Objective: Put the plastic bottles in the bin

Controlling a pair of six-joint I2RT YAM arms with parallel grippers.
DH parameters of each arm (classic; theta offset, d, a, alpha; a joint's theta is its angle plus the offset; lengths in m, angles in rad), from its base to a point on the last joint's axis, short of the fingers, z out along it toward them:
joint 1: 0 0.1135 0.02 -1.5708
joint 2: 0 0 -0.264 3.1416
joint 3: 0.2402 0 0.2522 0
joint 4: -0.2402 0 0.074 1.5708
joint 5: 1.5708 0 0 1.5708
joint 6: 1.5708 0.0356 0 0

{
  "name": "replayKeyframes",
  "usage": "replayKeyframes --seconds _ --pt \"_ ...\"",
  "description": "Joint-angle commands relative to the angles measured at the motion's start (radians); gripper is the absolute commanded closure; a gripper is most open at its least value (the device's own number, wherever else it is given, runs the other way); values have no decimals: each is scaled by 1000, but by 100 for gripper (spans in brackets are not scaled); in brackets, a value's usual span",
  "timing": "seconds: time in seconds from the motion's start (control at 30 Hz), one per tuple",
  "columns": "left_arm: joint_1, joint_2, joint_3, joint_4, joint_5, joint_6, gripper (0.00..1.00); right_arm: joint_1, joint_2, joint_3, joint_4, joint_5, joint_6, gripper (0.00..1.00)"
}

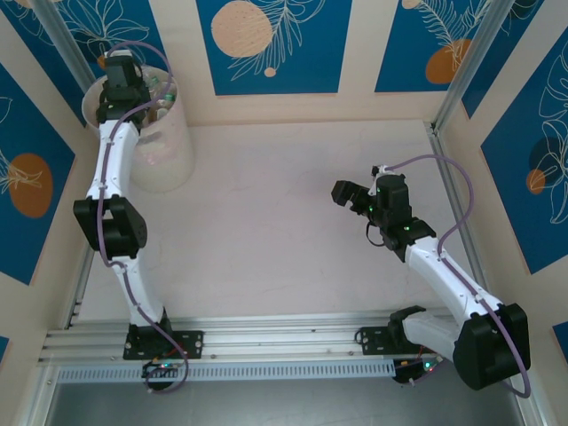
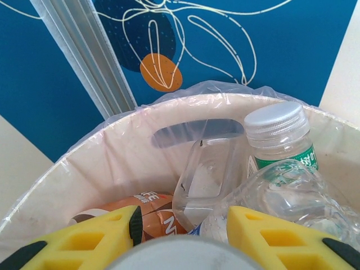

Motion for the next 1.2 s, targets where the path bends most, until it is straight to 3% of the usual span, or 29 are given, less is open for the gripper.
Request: replayKeyframes --seconds 0.0,0.07,0.1,0.23,0.47,0.6,0.77,0.93,1.17 --pt "6 82 -56 -73 38 -54 57 -4 -4 25 -9 9 15 0" --pt "5 78 -47 -92 51 -53 35 -4 -2 29 -9 9 17 0" --pt "6 70 -39 -104 65 -52 29 -4 -1 30 -11 7 17 1" --pt "6 0 13 -154 179 -69 20 -4 9 39 -10 7 21 0" --pt "-7 -132 42 -165 475 -102 1 -3 38 45 -3 -12 32 0" --pt "-10 -178 33 -161 626 -145 0 -3 36 49 -6 -13 24 0" --pt "-18 -240 -27 -109 734 -190 0 -3 22 49 -10 -7 9 0" --pt "-18 -351 -148 -27 769 -227 0 -5 5 40 -12 13 -8 1" --pt "-21 -594 -453 169 729 -352 0 -19 -33 0 24 44 -17 1"
